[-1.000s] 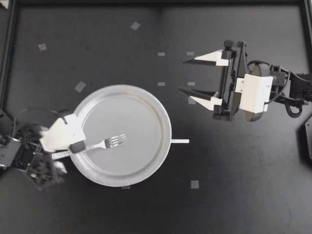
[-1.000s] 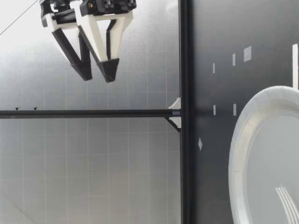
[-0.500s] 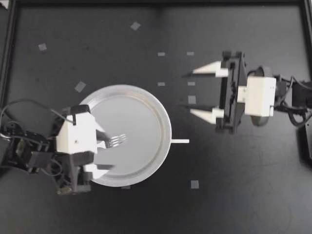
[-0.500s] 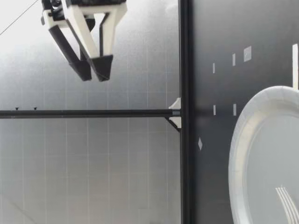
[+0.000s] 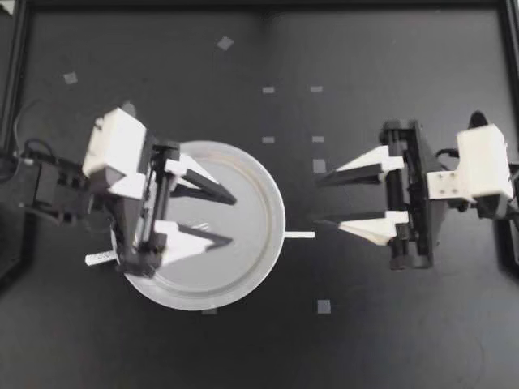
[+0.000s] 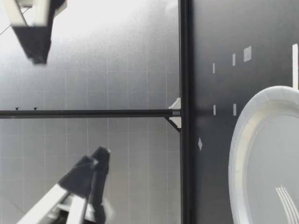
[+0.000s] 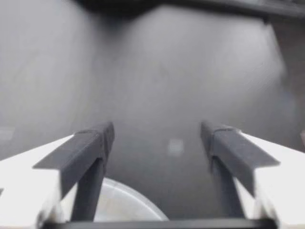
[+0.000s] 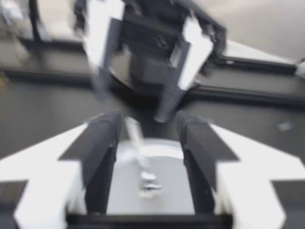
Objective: Pick up the fork and place it on the plate.
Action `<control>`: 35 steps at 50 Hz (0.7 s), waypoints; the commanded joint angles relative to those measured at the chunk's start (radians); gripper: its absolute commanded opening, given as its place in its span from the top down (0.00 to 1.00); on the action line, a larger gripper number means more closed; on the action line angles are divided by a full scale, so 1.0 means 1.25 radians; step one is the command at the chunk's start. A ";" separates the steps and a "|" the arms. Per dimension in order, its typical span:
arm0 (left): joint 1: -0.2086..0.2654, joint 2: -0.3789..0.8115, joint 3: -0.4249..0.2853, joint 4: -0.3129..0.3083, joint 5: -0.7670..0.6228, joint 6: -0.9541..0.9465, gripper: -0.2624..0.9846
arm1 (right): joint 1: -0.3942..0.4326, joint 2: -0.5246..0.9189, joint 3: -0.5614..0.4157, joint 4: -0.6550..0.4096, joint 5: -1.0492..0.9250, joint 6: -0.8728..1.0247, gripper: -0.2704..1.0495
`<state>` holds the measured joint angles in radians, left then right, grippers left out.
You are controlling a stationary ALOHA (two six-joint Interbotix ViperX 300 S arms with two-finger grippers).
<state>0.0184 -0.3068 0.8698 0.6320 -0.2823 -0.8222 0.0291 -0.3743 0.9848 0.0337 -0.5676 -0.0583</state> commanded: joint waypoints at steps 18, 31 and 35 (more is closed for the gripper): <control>0.009 0.070 -0.011 -0.006 -0.072 0.028 0.26 | 0.004 0.054 0.000 0.000 -0.079 0.031 0.39; 0.010 0.067 -0.007 -0.005 -0.067 0.032 0.26 | 0.004 0.052 0.021 0.000 -0.079 0.029 0.39; 0.010 0.069 -0.005 -0.005 -0.067 0.031 0.26 | 0.004 0.052 0.025 0.000 -0.081 0.028 0.39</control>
